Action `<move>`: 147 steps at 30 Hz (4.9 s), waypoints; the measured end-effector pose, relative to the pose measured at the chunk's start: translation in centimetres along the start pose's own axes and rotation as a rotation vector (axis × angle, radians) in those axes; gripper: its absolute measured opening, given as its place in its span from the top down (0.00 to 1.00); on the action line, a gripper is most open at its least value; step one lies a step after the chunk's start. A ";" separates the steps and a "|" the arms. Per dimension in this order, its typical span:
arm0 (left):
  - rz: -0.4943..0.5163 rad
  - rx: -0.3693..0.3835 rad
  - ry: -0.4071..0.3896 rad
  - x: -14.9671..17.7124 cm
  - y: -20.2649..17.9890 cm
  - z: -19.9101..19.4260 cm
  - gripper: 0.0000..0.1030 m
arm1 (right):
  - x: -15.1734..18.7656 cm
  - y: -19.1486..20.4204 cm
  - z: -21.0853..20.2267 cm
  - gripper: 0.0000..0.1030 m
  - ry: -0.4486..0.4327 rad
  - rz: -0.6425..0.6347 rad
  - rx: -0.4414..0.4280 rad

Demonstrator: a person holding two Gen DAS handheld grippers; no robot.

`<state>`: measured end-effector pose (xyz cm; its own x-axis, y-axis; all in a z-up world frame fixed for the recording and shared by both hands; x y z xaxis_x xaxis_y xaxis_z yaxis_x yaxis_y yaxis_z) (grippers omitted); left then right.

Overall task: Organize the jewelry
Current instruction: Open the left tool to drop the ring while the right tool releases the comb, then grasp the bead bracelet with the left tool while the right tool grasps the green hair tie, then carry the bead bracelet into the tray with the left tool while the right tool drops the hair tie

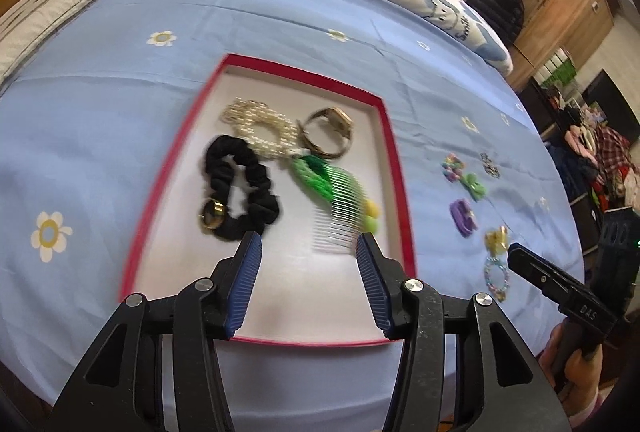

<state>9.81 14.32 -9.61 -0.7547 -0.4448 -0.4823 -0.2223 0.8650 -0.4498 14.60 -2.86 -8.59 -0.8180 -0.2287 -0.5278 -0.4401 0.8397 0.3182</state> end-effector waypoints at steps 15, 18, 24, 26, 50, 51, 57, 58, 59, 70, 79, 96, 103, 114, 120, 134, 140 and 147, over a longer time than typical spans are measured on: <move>0.118 0.058 0.077 1.3 -7.6 3.0 0.51 | 2.0 -10.0 -3.5 0.35 -0.047 0.154 0.131; 0.132 0.064 0.090 1.2 -8.6 3.8 0.51 | 2.0 -11.0 -3.6 0.35 -0.054 0.158 0.151; 0.163 0.067 0.110 0.4 -10.4 5.5 0.51 | 1.1 -12.4 -3.0 0.35 -0.054 0.162 0.157; 0.174 0.066 0.115 -0.1 -10.8 6.2 0.51 | 0.5 -12.7 -2.7 0.36 -0.053 0.157 0.160; 0.286 0.079 0.244 -5.6 -15.5 18.5 0.51 | -6.2 -15.3 8.1 0.96 0.086 0.074 0.144; 0.293 0.084 0.249 -5.6 -15.9 19.0 0.51 | -6.2 -15.6 7.9 0.96 0.081 0.092 0.129; 0.321 0.080 0.275 -5.5 -17.3 22.0 0.51 | -6.0 -17.8 5.5 0.96 0.028 0.158 0.149; 0.323 0.080 0.278 -5.5 -17.5 22.4 0.51 | -6.1 -18.0 5.2 0.96 0.020 0.164 0.154; 0.324 0.078 0.280 -5.5 -17.6 22.8 0.51 | -6.0 -18.3 4.9 0.96 0.013 0.171 0.159; 0.331 0.066 0.261 -5.8 -17.4 23.2 0.83 | -5.8 -18.9 3.3 0.96 -0.023 0.242 0.136; 0.319 0.092 0.188 -6.4 -16.7 18.5 0.90 | -6.3 -16.9 2.1 0.96 -0.059 0.240 0.109; 0.268 0.138 0.068 -5.9 -15.4 9.8 0.91 | -6.0 -12.0 0.2 0.96 -0.083 0.193 0.065; 0.240 0.140 0.028 -5.6 -13.7 6.6 0.90 | -5.2 -9.0 0.3 0.96 -0.071 0.162 0.033; 0.155 0.122 -0.018 -4.6 -9.6 2.6 0.90 | -3.9 -3.2 0.8 0.96 -0.039 0.087 -0.033; 0.112 0.098 -0.040 -3.9 -6.9 0.6 0.90 | -3.1 0.1 1.2 0.96 -0.016 0.041 -0.070; 0.024 0.064 -0.046 -1.9 -1.4 -2.0 0.90 | -0.7 7.0 3.6 0.96 0.060 -0.057 -0.136; 0.003 0.054 -0.031 -1.2 0.1 -1.5 0.90 | 0.5 9.0 5.2 0.96 0.103 -0.096 -0.142; -0.028 0.032 -0.011 -0.4 2.2 -0.5 0.90 | 1.3 9.9 7.1 0.96 0.145 -0.117 -0.128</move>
<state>9.29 16.49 -10.05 -0.7419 -0.4710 -0.4772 -0.2230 0.8445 -0.4868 11.85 8.69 -11.71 -0.7990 -0.3971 -0.4516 -0.5712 0.7360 0.3634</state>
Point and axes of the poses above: each gripper's, at about its wrist camera, not at the fingertips, and z roughly the way its jaws point, y to its left, x to its underside, the point moved 8 cm from there along z, roughly the way its jaws point, and after that the axes turned 9 degrees about x, right-handed, at the moved point
